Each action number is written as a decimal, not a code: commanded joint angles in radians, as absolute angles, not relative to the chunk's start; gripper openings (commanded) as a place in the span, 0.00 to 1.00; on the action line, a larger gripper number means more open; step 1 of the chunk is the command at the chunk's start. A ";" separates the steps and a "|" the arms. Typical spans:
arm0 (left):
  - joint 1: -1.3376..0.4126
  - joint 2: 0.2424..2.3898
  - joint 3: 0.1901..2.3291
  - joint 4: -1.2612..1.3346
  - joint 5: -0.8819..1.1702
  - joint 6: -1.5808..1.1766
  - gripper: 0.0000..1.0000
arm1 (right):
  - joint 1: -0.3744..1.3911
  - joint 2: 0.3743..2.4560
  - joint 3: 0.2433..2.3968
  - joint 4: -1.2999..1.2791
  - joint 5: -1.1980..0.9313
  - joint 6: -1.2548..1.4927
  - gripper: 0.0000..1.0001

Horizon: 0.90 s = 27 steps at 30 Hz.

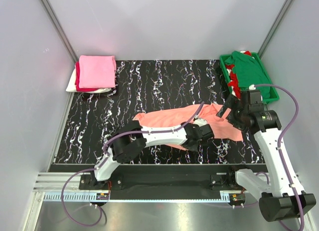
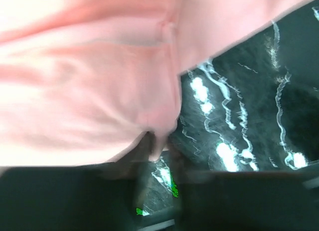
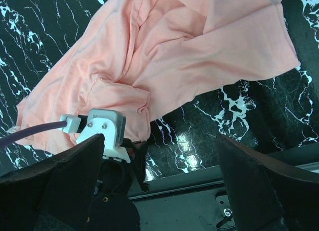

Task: Fold and stack the t-shirts
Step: Move the tshirt to the center of the board

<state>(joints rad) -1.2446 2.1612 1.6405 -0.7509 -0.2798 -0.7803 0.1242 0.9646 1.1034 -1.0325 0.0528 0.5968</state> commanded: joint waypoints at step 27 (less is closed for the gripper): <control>-0.382 1.177 1.011 -0.795 -0.078 -0.459 0.00 | 0.121 1.698 1.324 -0.819 0.244 0.437 0.72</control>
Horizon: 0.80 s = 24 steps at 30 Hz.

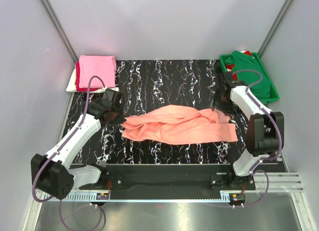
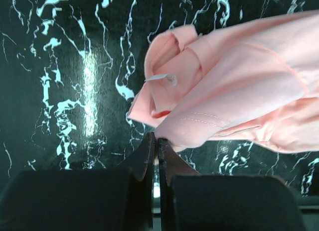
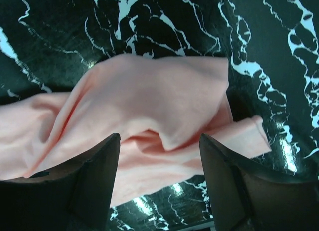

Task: Fold and stack the t-shirts
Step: Move the tshirt to the center of the board

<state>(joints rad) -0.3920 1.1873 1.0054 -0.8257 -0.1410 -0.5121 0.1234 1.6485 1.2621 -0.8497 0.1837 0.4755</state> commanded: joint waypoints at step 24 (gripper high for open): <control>-0.321 1.160 0.985 -0.781 -0.032 -0.442 0.00 | 0.121 1.691 1.132 -0.681 0.160 0.459 0.03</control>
<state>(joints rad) -0.3298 1.1923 0.9661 -0.7914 -0.0437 -0.4515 0.1234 1.7416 1.1255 -0.7071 0.1684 0.4534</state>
